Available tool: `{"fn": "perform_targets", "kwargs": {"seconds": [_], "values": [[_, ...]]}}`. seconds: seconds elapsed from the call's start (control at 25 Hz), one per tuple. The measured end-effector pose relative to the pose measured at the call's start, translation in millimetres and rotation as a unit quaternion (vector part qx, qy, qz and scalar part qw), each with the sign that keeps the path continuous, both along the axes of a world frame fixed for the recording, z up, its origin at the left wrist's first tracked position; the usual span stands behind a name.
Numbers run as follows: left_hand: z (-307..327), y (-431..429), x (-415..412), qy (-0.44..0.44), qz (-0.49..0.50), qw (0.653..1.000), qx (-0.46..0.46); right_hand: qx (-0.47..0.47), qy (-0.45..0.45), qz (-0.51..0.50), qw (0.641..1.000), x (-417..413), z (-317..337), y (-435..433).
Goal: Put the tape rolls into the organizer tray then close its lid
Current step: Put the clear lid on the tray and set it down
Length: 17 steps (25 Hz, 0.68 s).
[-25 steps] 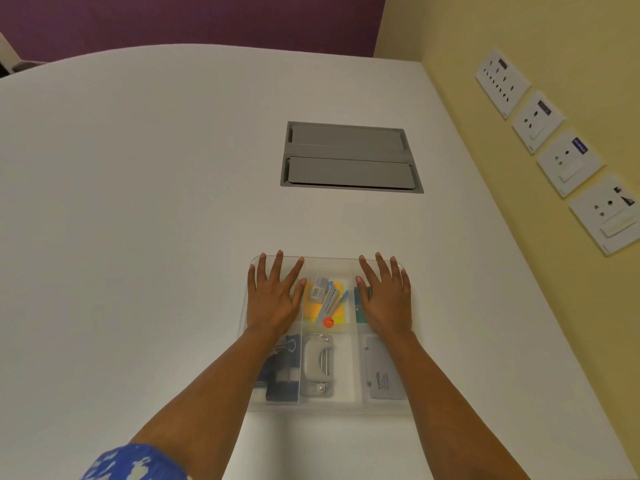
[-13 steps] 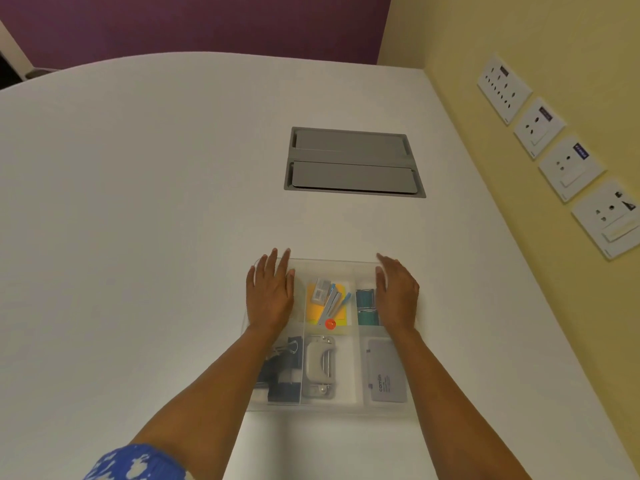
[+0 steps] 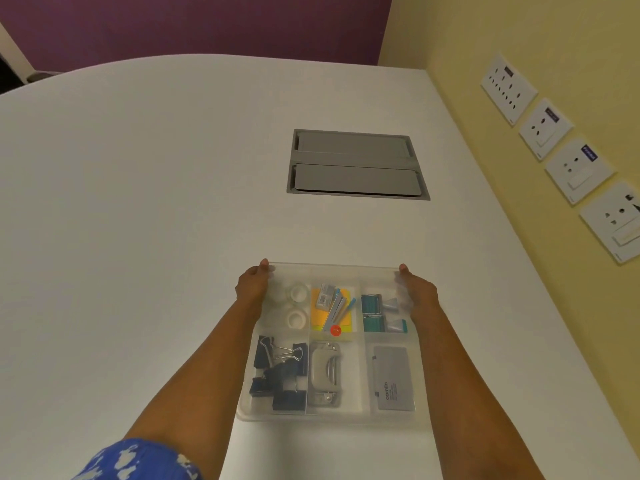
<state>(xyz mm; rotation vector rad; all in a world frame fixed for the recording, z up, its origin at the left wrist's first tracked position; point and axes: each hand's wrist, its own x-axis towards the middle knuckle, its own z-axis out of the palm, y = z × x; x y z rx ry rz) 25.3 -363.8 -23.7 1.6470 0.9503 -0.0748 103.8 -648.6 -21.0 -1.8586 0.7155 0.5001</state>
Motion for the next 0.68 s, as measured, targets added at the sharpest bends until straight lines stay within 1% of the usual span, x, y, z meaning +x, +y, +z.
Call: {"fn": "perform_targets", "kwargs": {"seconds": [0.2,0.28,0.52,0.68], "values": [[-4,-4,2,-0.002,-0.002,0.999,0.039,-0.091,0.006,-0.01,0.996,4,-3,4],[-6,-5,4,0.008,-0.001,0.998,0.058,-0.114,-0.014,-0.006,0.993,3,-4,4],[-11,-5,0,-0.004,-0.002,0.996,0.089,-0.114,-0.095,0.001,0.989,-9,-6,4],[-3,-11,-5,-0.008,-0.043,0.989,0.142,-0.115,-0.138,0.012,0.984,-17,1,6]]}}
